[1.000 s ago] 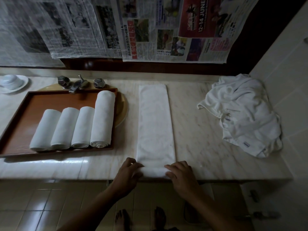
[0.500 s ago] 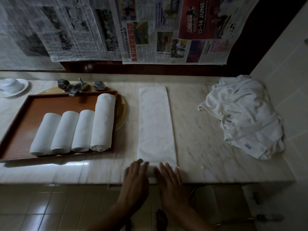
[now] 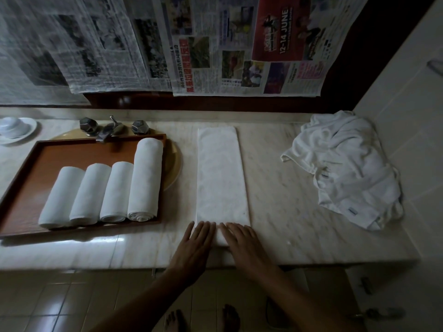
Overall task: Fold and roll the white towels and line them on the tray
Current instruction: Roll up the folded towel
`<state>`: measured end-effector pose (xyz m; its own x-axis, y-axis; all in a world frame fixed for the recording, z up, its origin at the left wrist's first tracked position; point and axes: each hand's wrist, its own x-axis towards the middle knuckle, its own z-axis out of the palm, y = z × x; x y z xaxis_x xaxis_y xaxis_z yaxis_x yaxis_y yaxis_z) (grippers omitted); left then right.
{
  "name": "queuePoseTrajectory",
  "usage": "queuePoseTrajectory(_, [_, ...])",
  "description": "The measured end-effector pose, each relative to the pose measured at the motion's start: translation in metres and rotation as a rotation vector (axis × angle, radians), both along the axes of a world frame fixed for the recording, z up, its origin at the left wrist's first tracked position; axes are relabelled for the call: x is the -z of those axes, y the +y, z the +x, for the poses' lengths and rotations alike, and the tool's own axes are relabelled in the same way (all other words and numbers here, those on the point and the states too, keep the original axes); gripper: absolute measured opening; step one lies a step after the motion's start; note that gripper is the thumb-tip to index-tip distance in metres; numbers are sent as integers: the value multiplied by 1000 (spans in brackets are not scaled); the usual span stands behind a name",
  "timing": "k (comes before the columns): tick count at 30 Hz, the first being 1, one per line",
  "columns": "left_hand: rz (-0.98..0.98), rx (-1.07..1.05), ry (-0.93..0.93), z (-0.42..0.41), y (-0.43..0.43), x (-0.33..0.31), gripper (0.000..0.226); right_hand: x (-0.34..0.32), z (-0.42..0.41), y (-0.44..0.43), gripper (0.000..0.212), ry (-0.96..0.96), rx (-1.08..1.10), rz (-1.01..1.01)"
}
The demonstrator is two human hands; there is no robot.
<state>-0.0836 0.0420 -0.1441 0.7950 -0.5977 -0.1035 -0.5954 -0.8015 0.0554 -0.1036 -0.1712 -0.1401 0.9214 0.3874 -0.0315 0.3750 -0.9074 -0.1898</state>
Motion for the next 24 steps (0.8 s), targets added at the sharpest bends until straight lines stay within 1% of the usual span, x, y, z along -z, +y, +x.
queuePoseTrajectory(1, [7,9,18,3,5,-1,99,1,0,-3,68,-7,-20,13])
queuePoseTrajectory(3, [29,28,48,7,16,-2,100,1,-1,-10,74,-20,-44,40])
queuePoseTrajectory(5, [60,43,112,5,28,-1,102,-1,-3,-15,77,8,-60,68])
queuePoseTrajectory(6, [74,48,151,1,32,-2,98,-4,-5,-17,78,45,-65,75])
queuePoseTrajectory(8, [49,60,154,-9,38,-4,74,-10,-12,-17,73,96,-59,125])
queuePoseTrajectory(9, [12,53,152,-15,39,-4,62,-15,-16,-17,68,154,-28,168])
queuePoseTrajectory(11, [-116,18,165,-25,41,-8,56,-19,-23,-21,60,264,45,281])
queuePoseTrajectory(13, [-279,-31,206,-28,42,-10,44,-21,-24,-24,52,294,68,366])
queuePoseTrajectory(15, [-362,-96,257,-26,44,-9,37,-20,-22,-26,44,318,91,450])
queuePoseTrajectory(17, [-409,-194,307,-23,44,-6,39,-21,-17,-28,36,333,133,463])
queuePoseTrajectory(19, [-429,-274,371,-18,40,-10,47,-22,-12,-28,32,301,171,413])
queuePoseTrajectory(22, [-401,-336,430,-10,34,-19,63,-25,-11,-20,28,246,212,314])
queuePoseTrajectory(24, [-366,-374,459,-2,31,-25,62,-23,-17,-11,24,37,217,195])
